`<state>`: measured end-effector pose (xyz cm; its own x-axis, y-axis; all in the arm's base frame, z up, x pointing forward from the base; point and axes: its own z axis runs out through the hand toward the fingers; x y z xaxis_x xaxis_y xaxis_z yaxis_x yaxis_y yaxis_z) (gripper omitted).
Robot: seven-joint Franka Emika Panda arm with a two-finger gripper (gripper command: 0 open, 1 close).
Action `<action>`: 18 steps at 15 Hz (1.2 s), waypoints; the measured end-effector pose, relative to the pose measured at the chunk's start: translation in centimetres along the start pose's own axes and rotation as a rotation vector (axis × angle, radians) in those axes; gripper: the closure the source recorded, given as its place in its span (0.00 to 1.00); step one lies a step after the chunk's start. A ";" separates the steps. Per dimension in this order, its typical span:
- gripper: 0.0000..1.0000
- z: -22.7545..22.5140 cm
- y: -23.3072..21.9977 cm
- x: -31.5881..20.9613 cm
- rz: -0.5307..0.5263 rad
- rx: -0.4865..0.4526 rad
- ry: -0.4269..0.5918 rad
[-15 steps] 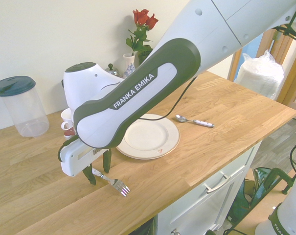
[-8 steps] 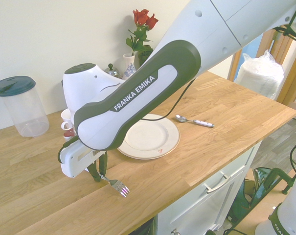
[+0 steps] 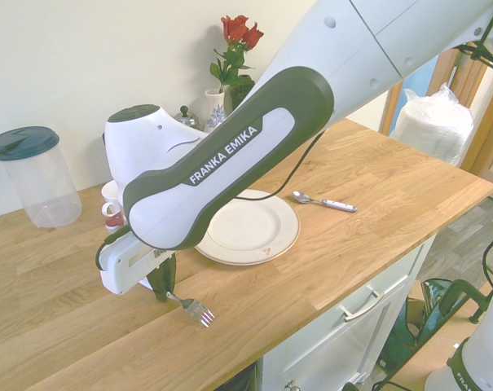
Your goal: Put the fork into the plate
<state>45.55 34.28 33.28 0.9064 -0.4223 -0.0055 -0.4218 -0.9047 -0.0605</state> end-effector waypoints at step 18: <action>1.00 -6.3 16.0 10.3 0.222 -0.005 0.073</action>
<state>47.99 15.08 38.50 0.7876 -0.6138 0.0542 -0.6109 -0.7893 -0.0610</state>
